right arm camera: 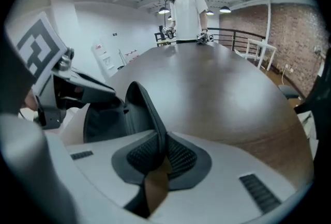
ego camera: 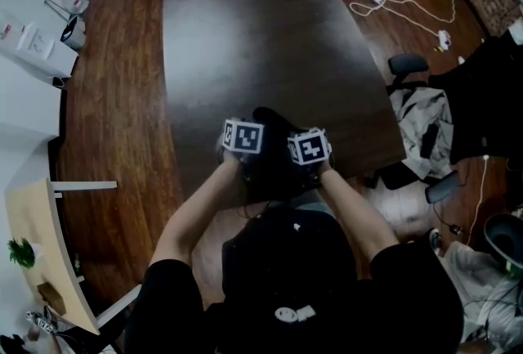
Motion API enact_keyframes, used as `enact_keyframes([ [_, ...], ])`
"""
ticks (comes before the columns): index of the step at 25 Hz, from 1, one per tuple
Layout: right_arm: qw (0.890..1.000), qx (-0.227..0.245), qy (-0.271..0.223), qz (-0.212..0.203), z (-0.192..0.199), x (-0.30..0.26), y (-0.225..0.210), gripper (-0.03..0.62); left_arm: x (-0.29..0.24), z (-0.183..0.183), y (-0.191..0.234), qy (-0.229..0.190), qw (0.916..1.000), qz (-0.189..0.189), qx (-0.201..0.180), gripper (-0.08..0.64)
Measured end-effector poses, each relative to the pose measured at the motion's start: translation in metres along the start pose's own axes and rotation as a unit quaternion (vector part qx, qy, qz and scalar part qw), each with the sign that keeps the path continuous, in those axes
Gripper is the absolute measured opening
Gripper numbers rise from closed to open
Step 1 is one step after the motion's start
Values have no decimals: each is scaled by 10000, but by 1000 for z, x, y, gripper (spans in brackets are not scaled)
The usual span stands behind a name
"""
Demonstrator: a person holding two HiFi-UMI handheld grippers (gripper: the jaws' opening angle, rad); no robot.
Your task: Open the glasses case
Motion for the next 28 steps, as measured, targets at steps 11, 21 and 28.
enact_keyframes([
  [11,9694,-2129,569,-1079,41,-17,-13,65,-28,29,10,112,9997,70,-204,67],
  [21,9807,-1456,-320,-1267,30,4,-24,173,-30,15,-2,-431,9882,142,-1464,54],
  [28,9774,1657,-1302,-186,-15,37,-11,149,-43,6,-7,-605,9523,418,-2960,52],
])
Point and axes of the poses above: the fingertips, and each gripper's own axes: x backward along the fingers, y to its left, z out of its underside, the point moved 9 cm from there along x, backward along the fingers, and after that the axes turned 5 degrees about z, right-handed, at the moved point
